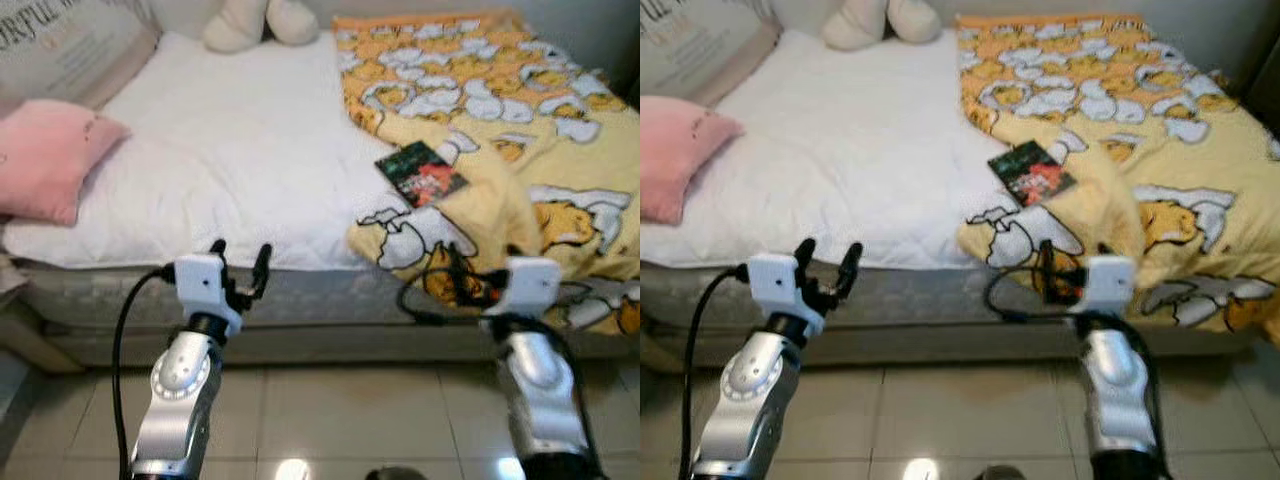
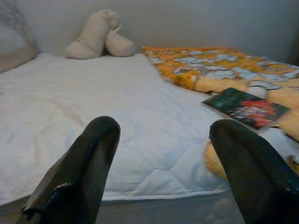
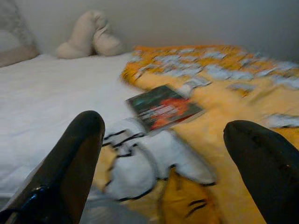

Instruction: Clean up the room

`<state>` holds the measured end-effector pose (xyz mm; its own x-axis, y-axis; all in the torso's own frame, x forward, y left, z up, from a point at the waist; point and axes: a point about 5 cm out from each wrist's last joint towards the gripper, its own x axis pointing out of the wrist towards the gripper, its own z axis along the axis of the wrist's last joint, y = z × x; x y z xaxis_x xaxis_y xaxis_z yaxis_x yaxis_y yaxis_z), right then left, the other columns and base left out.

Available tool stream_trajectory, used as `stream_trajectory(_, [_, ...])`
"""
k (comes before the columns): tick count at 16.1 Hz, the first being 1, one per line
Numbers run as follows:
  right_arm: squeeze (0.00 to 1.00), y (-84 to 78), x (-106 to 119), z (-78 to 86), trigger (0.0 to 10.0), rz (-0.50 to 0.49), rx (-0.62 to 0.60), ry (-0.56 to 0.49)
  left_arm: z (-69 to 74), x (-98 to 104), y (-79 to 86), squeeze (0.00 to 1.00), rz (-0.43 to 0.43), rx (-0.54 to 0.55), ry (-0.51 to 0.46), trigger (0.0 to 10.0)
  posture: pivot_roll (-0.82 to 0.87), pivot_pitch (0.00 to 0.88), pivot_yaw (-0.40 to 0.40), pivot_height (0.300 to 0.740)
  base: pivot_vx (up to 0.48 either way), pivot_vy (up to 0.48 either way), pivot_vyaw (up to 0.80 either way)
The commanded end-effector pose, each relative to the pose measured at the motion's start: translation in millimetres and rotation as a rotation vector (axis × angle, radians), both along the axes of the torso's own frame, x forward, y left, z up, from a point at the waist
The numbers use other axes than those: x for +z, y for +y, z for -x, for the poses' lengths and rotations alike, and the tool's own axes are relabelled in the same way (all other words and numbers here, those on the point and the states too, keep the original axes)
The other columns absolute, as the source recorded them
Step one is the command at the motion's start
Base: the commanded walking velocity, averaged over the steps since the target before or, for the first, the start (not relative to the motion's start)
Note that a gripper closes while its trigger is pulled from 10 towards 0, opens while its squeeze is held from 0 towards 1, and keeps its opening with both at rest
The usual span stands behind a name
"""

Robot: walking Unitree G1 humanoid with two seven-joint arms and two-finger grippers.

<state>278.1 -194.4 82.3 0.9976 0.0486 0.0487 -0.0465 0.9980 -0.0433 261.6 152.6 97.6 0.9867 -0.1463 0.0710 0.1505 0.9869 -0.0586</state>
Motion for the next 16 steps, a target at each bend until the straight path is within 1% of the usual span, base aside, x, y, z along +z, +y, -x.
stream_trajectory(1, [0.00, 5.3, 5, -8.0, 10.0, -0.001, 0.017, 0.001, -2.1, -1, -0.4, 0.00, 0.000, 0.010, 0.012, 10.0, -0.15, 0.000, 0.094, 0.731, 0.000, -0.420, 0.00])
stream_trajectory(2, [0.00, 7.6, 7, -13.9, 10.0, 0.007, 0.005, 0.005, -2.9, -1, -1.0, 0.00, 0.011, 0.009, 0.018, 10.0, -0.15, 0.000, 0.104, 0.731, 0.244, -0.412, 0.00])
stream_trajectory(3, [0.00, 8.1, 7, -14.6, 10.0, 0.005, 0.006, 0.008, -2.7, -2, -1.3, 0.00, 0.007, 0.006, 0.022, 10.0, -0.15, 0.000, 0.104, 0.731, 0.244, -0.409, 0.00])
stream_trajectory(6, [0.00, 10.3, 5, -13.3, 10.0, 0.001, 0.012, 0.022, -1.3, -3, -3.9, 0.00, -0.002, -0.013, 0.027, 10.0, -0.15, 0.000, 0.110, 0.731, 0.244, -0.411, 0.00])
stream_trajectory(12, [0.00, 12.4, 3, -13.9, 10.0, 0.010, 0.019, 0.032, -3.5, -4, -5.2, 0.00, -0.018, -0.031, 0.037, 10.0, -0.15, 0.000, 0.114, 0.731, 0.253, -0.406, 0.00])
stream_trajectory(13, [0.00, 11.3, 0, -13.8, 10.0, -0.026, 0.002, 0.054, -4.8, -5, -4.5, 0.00, -0.010, -0.025, 0.042, 10.0, -0.15, 0.000, 0.116, 0.731, 0.277, -0.390, 0.00])
stream_trajectory(14, [0.00, 11.0, -1, -13.8, 10.0, -0.041, -0.002, 0.062, -5.0, -6, -4.1, 0.00, -0.004, -0.021, 0.045, 10.0, -0.15, 0.000, 0.116, 0.731, 0.277, -0.390, 0.00])
stream_trajectory(15, [0.00, 9.9, -4, -13.4, 10.0, -0.062, -0.005, 0.088, -5.8, -10, 0.3, 0.00, -0.029, 0.020, 0.068, 10.0, -0.15, 0.000, 0.117, 0.731, 0.000, 0.000, 0.00])
stream_trajectory(16, [0.00, 10.1, -4, -13.6, 10.0, -0.046, 0.011, 0.089, -5.3, -10, 2.3, 0.00, 0.003, 0.031, 0.075, 10.0, -0.15, 0.000, 0.117, 0.731, 0.000, 0.000, 0.00])
